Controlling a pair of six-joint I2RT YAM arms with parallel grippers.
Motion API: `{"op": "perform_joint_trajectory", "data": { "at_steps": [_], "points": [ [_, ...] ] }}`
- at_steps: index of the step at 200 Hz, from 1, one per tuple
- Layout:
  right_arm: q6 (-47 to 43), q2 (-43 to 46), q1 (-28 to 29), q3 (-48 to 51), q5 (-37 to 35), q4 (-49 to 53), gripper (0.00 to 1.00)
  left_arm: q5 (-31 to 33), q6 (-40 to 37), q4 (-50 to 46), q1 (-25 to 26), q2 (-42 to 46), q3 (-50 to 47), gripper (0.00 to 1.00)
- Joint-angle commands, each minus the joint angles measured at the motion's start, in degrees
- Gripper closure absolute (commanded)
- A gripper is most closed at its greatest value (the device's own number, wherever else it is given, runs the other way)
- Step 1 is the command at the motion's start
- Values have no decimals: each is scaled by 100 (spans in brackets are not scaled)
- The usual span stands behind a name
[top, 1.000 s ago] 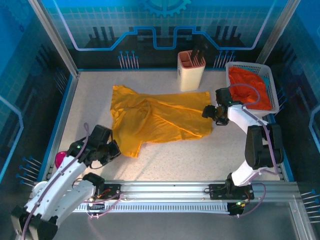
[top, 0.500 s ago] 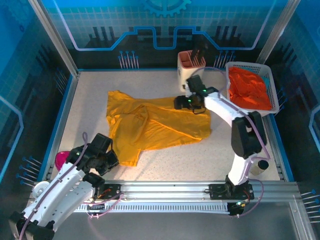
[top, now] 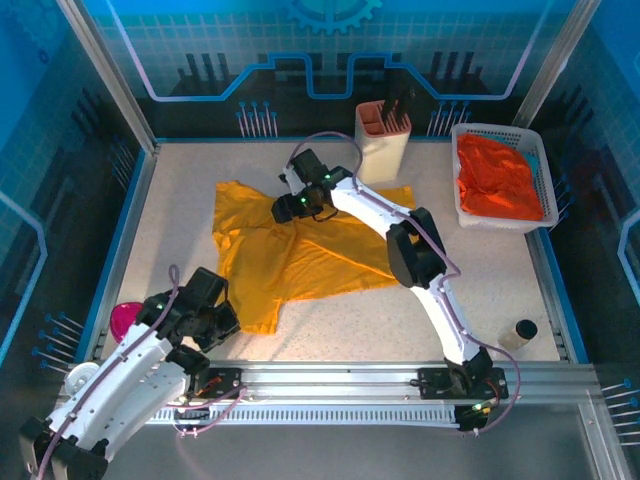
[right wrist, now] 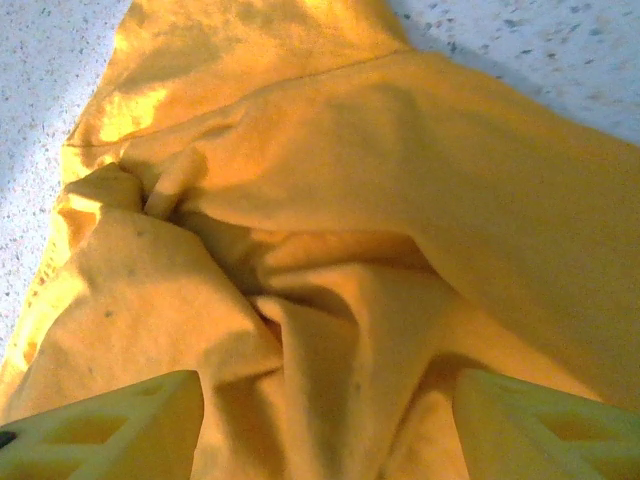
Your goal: Fold and stack the t-shirts
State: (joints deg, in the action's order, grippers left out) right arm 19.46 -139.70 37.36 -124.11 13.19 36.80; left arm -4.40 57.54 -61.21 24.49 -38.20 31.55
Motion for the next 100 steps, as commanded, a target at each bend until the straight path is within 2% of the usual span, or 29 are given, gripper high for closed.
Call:
{"op": "perform_joint_trajectory", "data": {
  "at_steps": [1,17,45,100],
  "points": [
    [207,-492,-84,-481,455,329,33,-151,67,-160,76,58,-132,100],
    [331,-832,-156,-848,354,476,33,-168,67,-244,100,118,-127,100],
    [563,-1158,-347,-1139,-259,568,31,-261,84,-433,174,180,-127,100],
    [1507,-1038,-959,-922,-976,111,28,-384,285,-690,403,450,-261,100]
  ]
}}
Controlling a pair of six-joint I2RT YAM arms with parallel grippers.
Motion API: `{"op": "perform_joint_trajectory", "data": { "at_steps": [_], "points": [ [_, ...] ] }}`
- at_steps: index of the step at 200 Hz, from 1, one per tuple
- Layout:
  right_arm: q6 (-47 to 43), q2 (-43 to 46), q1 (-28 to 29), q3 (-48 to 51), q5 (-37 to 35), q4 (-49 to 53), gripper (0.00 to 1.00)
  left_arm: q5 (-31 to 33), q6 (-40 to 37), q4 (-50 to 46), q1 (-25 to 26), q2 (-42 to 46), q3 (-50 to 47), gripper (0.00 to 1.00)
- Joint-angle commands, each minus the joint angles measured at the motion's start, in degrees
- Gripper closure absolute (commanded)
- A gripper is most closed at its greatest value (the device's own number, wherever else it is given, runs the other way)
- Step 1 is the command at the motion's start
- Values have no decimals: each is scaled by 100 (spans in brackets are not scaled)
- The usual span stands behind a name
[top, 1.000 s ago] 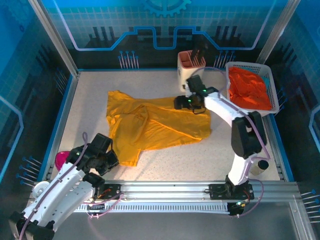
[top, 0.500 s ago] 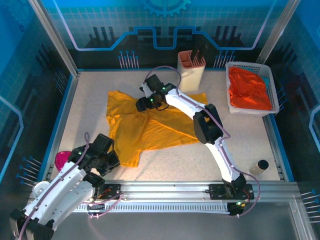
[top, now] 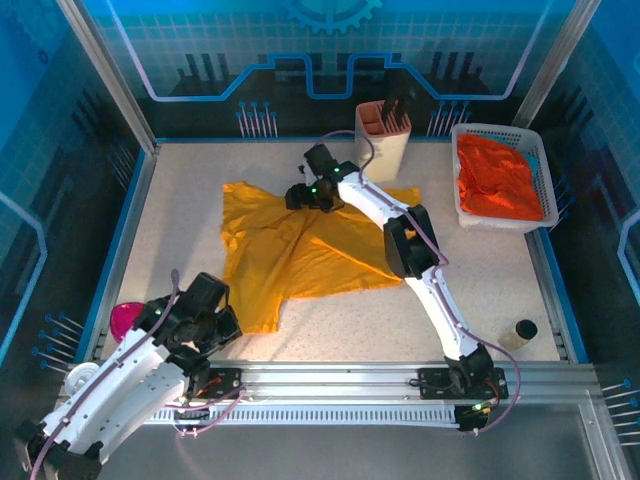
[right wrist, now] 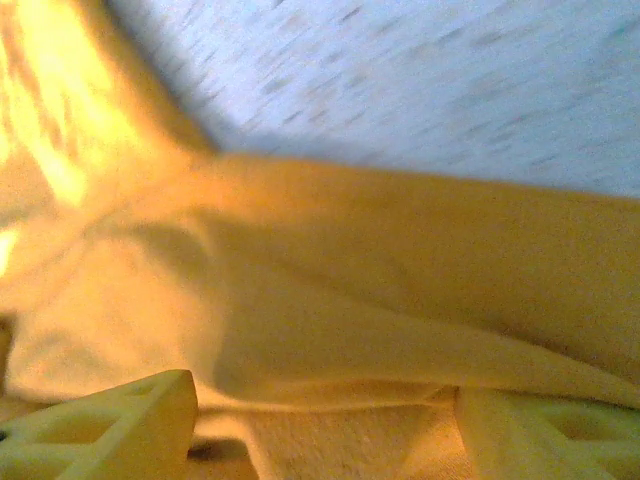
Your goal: Fold and stack the t-shirts
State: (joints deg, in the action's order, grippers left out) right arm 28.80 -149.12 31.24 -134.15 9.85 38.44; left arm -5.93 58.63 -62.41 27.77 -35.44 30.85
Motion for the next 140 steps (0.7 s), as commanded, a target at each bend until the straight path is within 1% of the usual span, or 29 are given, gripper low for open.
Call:
{"op": "perform_joint_trajectory", "data": {
  "at_steps": [1,30,43,57,80,84,94,105,120,131,140],
  "points": [
    [601,-89,-351,86,-651,-63,28,-232,184,-570,77,185,-192,100],
    [1071,140,-479,338,-1168,-230,25,-430,324,-351,82,394,-304,100],
    [1061,242,-466,462,-880,-492,22,-432,347,-263,80,405,-341,100],
    [836,387,-382,596,-642,-655,19,-374,351,-103,80,347,-354,100],
    [463,757,-245,1045,-384,-867,15,-388,352,479,87,91,-346,100],
    [410,852,-234,1165,-330,-919,14,-398,339,616,82,23,-320,98],
    [334,1103,-194,1510,-331,-1043,14,-359,265,915,83,-199,-182,89],
    [203,1477,-150,1931,-406,-1158,14,-202,64,1164,78,-519,121,83],
    [-37,2035,-39,2480,-570,-1204,13,136,-366,1321,-6,-1123,734,67],
    [-212,2427,56,2899,-727,-1216,11,219,-777,1438,-254,-1663,1196,64],
    [-351,2720,144,3193,-851,-1176,10,72,-1104,1575,-559,-2110,1544,63]
  ]
}}
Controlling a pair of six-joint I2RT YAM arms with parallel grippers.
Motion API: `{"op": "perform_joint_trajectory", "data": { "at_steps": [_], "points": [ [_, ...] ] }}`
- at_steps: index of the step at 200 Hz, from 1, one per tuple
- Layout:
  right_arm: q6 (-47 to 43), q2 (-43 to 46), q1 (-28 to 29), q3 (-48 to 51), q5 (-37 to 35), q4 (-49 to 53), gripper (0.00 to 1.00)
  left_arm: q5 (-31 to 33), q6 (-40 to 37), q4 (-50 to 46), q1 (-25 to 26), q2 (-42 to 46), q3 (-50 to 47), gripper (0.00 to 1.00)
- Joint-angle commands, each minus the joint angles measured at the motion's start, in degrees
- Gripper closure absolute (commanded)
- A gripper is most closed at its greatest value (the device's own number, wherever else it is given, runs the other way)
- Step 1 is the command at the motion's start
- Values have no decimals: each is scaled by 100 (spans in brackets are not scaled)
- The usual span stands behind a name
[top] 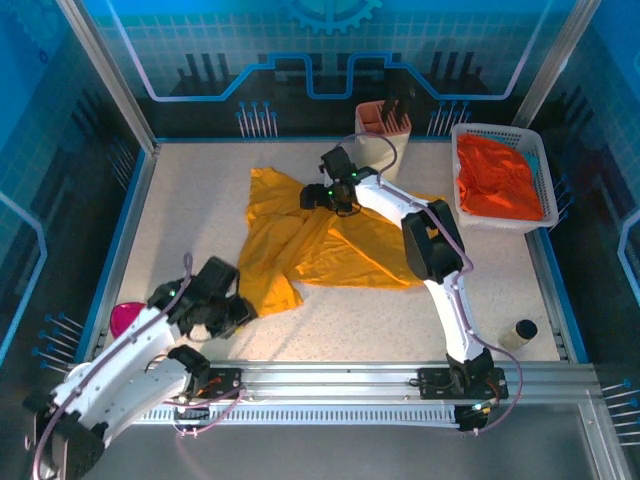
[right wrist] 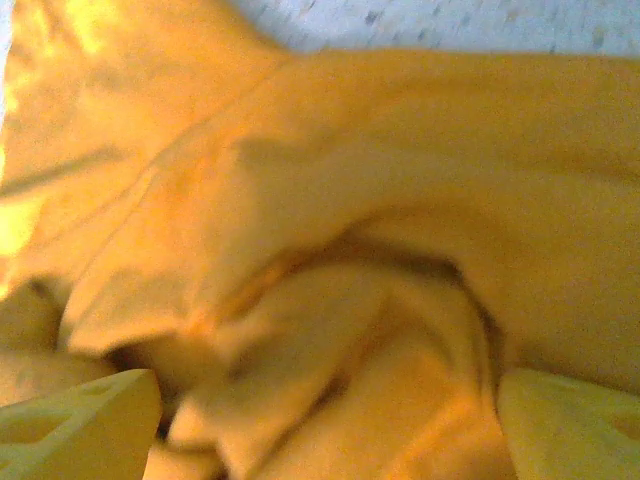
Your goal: Fold and stack the t-shirts
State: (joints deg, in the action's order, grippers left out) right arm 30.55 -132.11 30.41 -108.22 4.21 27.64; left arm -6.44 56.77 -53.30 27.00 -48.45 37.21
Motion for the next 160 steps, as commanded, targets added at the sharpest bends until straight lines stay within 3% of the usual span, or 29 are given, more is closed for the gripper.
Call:
{"op": "perform_joint_trajectory", "data": {
  "at_steps": [1,28,68,110,141,160],
  "points": [
    [-542,1051,236,627,-301,-85,10,97,-969,685,-519,-861,936,62],
    [-683,1746,533,1486,-490,178,9,-191,-1777,1213,-1532,-2098,1740,60],
    [-404,2489,1218,2836,-276,57,15,-67,-2471,1529,-2383,-4032,3118,59],
    [73,2578,2124,3455,-217,-298,12,124,-2777,1705,-2525,-5578,4328,59],
    [295,2146,2541,3377,-157,-542,10,212,-2851,1854,-2525,-6458,5006,59],
    [377,1862,2678,3229,-152,-627,11,410,-2941,1472,-2525,-6919,5574,60]
  ]
}}
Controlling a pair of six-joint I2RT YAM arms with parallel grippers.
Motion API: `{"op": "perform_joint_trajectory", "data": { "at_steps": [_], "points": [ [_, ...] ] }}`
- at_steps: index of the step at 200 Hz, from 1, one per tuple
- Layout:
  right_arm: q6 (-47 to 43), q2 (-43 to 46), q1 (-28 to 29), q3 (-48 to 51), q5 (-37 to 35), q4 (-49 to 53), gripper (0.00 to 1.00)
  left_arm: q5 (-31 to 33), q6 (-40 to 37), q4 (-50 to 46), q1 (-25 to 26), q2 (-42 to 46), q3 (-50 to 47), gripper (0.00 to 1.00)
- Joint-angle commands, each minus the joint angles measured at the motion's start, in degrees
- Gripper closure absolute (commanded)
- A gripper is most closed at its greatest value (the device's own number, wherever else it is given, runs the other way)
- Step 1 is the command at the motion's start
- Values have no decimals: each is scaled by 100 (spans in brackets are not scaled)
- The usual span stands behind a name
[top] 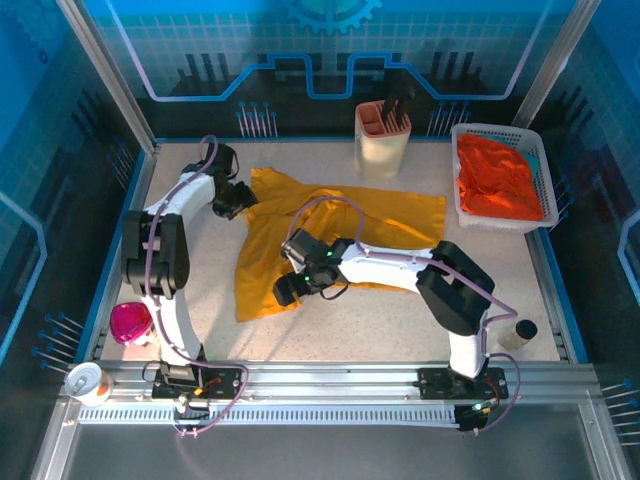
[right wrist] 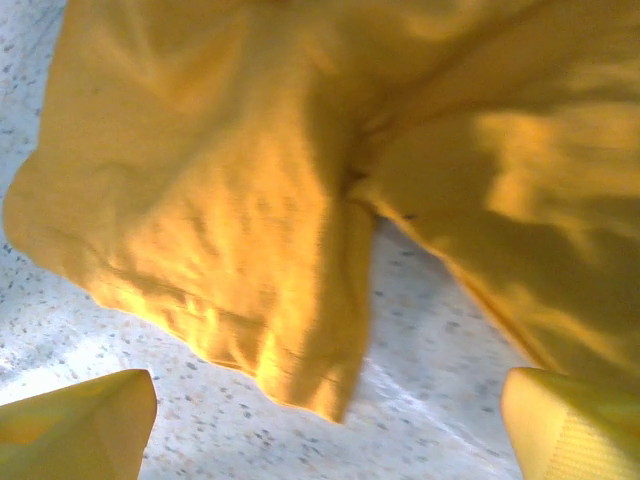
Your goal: Fold and stack the t-shirts
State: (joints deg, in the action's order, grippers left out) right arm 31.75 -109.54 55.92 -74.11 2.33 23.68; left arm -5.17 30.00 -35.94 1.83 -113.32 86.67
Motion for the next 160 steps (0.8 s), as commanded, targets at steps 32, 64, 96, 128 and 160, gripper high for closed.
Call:
{"op": "perform_joint_trajectory", "data": {
  "at_steps": [32,64,96,128,160],
  "points": [
    [353,-825,261,-509,-118,-99,17,429,-247,-413,8,-743,781,60],
    [368,-1007,297,-621,-97,-206,27,439,-166,-435,86,-975,746,64],
    [315,-1017,313,-596,-60,-241,39,495,-53,-401,195,-1219,755,74],
    [195,-955,427,-506,-10,-317,67,539,15,-391,180,-1393,859,89],
    [113,-532,408,152,275,-963,100,634,-122,-618,92,-1473,1270,100]
  ]
}}
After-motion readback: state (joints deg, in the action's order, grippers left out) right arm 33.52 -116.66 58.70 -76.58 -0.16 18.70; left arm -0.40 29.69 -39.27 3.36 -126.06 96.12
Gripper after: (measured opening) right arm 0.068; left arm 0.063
